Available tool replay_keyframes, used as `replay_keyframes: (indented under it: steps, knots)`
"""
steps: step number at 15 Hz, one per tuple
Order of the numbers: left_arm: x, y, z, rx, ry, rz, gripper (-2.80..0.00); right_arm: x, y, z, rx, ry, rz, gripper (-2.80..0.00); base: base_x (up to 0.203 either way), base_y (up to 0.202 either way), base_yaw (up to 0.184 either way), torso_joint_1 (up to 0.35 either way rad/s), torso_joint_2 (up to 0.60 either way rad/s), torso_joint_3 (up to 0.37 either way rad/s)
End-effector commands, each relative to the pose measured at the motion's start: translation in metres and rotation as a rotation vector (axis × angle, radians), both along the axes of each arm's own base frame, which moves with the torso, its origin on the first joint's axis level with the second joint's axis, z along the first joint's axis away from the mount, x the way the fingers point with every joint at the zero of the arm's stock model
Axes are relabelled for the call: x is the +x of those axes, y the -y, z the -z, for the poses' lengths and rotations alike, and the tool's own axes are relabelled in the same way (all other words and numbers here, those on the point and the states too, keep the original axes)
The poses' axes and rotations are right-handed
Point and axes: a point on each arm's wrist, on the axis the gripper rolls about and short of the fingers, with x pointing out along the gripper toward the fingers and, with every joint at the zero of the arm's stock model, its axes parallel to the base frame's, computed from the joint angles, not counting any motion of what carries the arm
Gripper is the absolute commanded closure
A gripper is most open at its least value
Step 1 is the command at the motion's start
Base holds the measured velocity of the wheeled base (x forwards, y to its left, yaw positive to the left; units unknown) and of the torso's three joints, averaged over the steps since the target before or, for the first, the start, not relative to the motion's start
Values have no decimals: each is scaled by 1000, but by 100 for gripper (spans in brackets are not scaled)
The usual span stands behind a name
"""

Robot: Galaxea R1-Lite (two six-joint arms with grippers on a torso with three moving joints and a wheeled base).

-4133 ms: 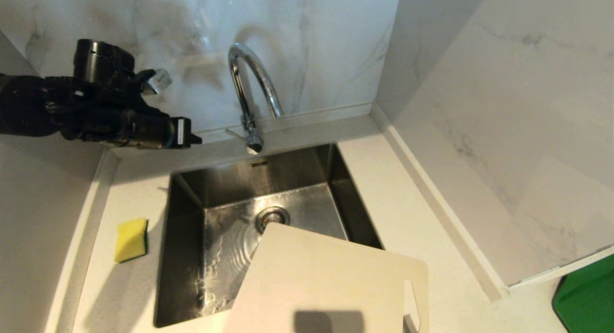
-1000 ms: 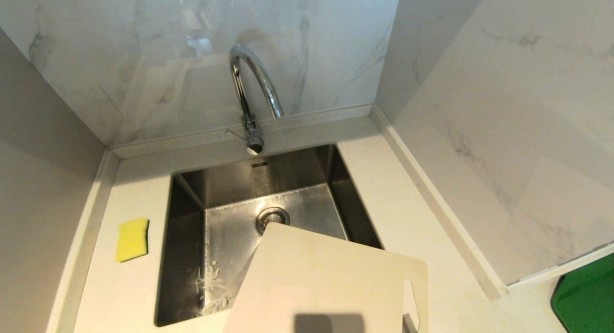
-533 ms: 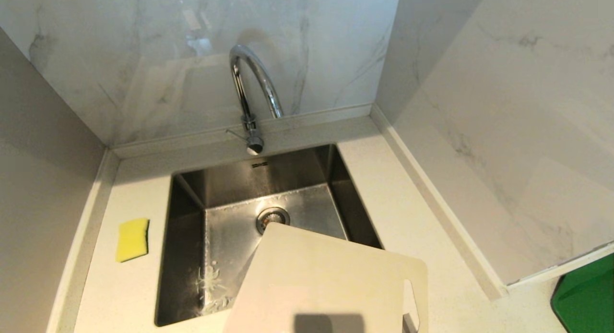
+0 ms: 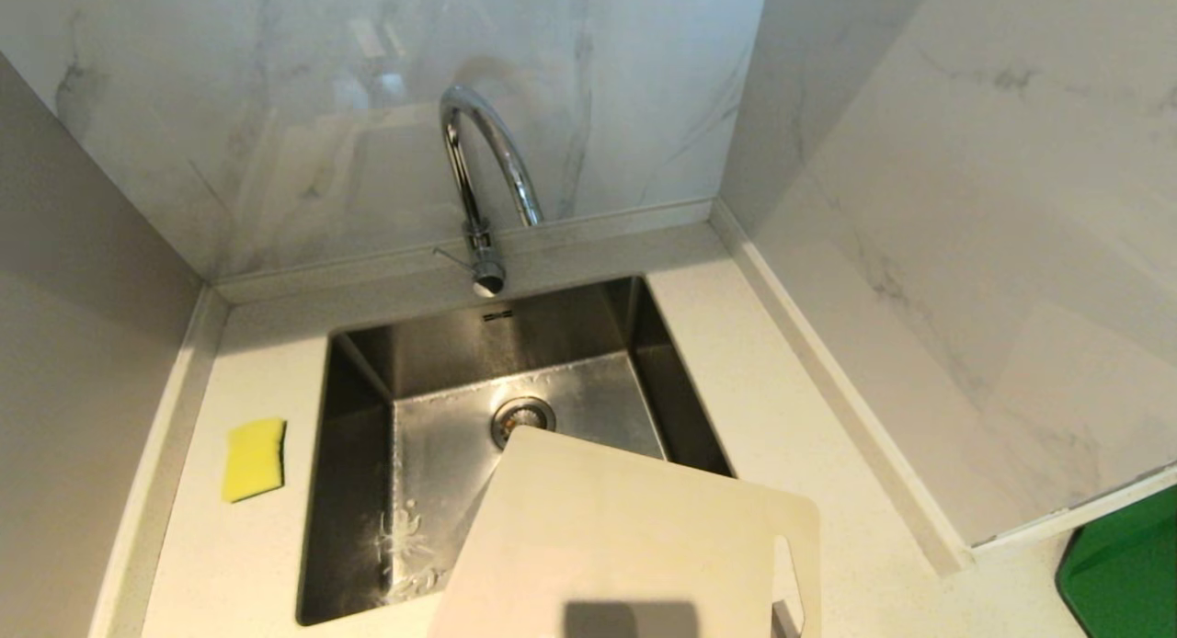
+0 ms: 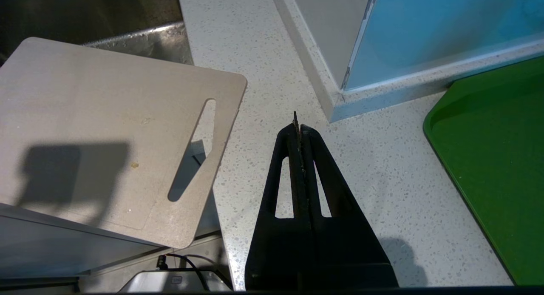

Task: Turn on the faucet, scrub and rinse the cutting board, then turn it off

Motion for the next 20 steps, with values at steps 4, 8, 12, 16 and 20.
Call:
replay_keyframes:
  steps: [4, 8, 12, 16, 20]
  knots:
    - [0, 0, 0, 1, 1, -1, 0, 0, 0, 0, -1, 0, 0, 0, 0, 0, 0, 0, 0, 0]
    - [0, 0, 0, 1, 1, -1, 0, 0, 0, 0, 0, 0, 0, 0, 0, 0, 0, 0, 0, 0]
    - [0, 0, 1, 1, 0, -1, 0, 0, 0, 0, 0, 0, 0, 0, 0, 0, 0, 0, 0, 0]
    - [0, 0, 0, 1, 1, -1, 0, 0, 0, 0, 2, -1, 1, 0, 0, 0, 0, 0, 0, 0]
    - [0, 0, 0, 1, 1, -1, 0, 0, 0, 0, -2, -3, 0, 0, 0, 0, 0, 0, 0, 0]
